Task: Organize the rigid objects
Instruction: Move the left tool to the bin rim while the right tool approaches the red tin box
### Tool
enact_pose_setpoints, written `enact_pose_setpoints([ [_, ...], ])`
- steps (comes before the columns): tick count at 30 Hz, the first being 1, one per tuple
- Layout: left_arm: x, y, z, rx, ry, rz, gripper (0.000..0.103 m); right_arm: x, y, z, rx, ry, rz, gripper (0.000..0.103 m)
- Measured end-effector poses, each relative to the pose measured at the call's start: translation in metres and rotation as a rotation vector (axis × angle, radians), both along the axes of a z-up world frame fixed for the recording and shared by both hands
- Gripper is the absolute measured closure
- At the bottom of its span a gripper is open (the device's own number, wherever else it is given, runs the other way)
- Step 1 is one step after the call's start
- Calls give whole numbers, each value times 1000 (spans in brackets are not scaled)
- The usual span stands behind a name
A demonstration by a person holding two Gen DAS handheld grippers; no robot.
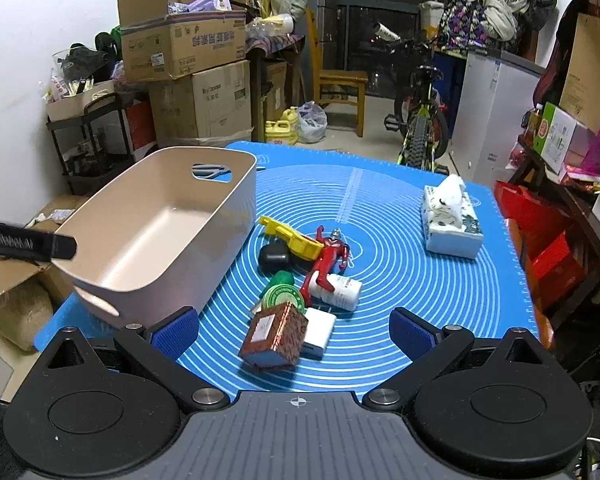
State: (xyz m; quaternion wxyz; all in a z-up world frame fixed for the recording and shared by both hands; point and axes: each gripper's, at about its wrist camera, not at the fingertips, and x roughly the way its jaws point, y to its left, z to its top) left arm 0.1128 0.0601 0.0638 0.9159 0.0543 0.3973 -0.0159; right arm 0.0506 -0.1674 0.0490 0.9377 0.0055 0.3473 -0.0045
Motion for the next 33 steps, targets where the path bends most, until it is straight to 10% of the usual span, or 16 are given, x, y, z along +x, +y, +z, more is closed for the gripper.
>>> enact_pose_setpoints([
  [19,86,26,-14,58,-23,130,2,84,-5,-70,51,227,-39,13],
  [22,91,28,-33,57,39,93,21,91,-9,-80,68,260,-46,16],
  [33,105,54,-64,8,161,94,35,107,-8,-101,87,314,-57,28],
])
